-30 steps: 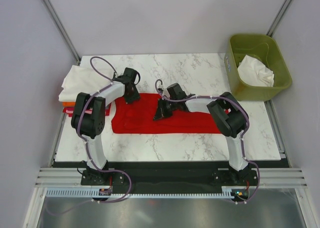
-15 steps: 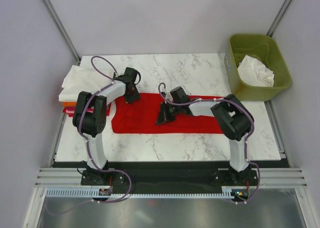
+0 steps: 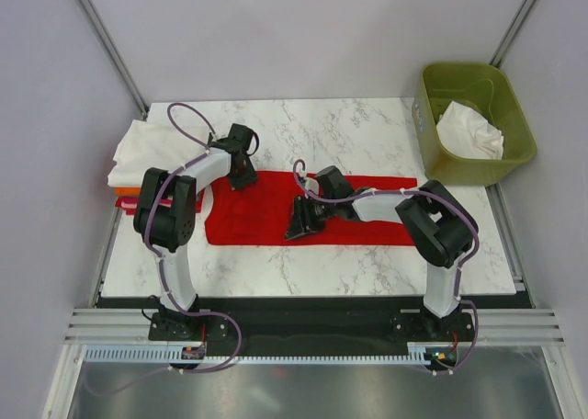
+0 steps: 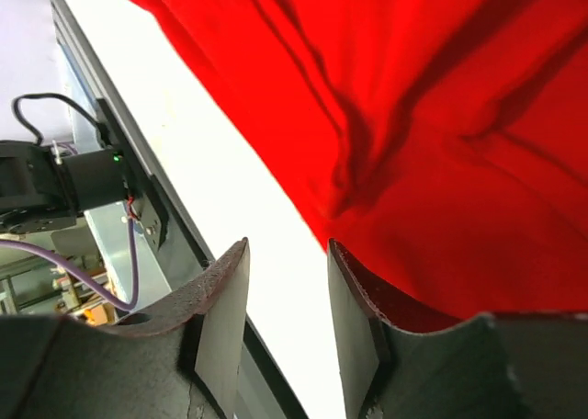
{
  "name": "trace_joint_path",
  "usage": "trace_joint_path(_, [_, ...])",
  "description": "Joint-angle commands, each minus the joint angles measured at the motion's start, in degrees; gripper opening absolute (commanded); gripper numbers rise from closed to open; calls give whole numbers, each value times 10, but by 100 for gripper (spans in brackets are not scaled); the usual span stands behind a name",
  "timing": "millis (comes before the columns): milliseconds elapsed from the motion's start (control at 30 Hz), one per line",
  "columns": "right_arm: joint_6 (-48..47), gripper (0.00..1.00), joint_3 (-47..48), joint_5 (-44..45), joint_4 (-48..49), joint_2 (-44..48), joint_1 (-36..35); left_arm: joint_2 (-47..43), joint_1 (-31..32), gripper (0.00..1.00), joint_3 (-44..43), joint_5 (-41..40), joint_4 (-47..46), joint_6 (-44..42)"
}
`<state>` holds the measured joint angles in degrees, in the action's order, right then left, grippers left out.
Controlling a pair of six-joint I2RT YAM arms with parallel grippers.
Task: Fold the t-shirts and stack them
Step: Fold the tshirt
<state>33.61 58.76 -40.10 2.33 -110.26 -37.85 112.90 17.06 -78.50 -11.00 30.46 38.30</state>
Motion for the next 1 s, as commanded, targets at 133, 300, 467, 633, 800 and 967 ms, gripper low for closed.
trace_joint_path(133, [9,48,31,27,34,48,-2,-6,-2,45,-20,-13,7,-7])
trace_joint_path(300, [67,48,49,5,141,7,-1,-15,-3,45,-21,-10,10,-10])
trace_joint_path(467, [100,47,87,11,187,-29,-2,-42,-1,46,-10,-12,14,-12])
trace_joint_path(633, [124,47,111,4,218,-66,-5,-90,-1,47,17,-24,14,-14])
trace_joint_path(800, [136,47,111,5,245,-87,-8,-120,-1,47,40,-17,19,-19])
trace_joint_path(967, [108,44,66,39,214,-26,5,-171,6,47,84,-7,17,-15])
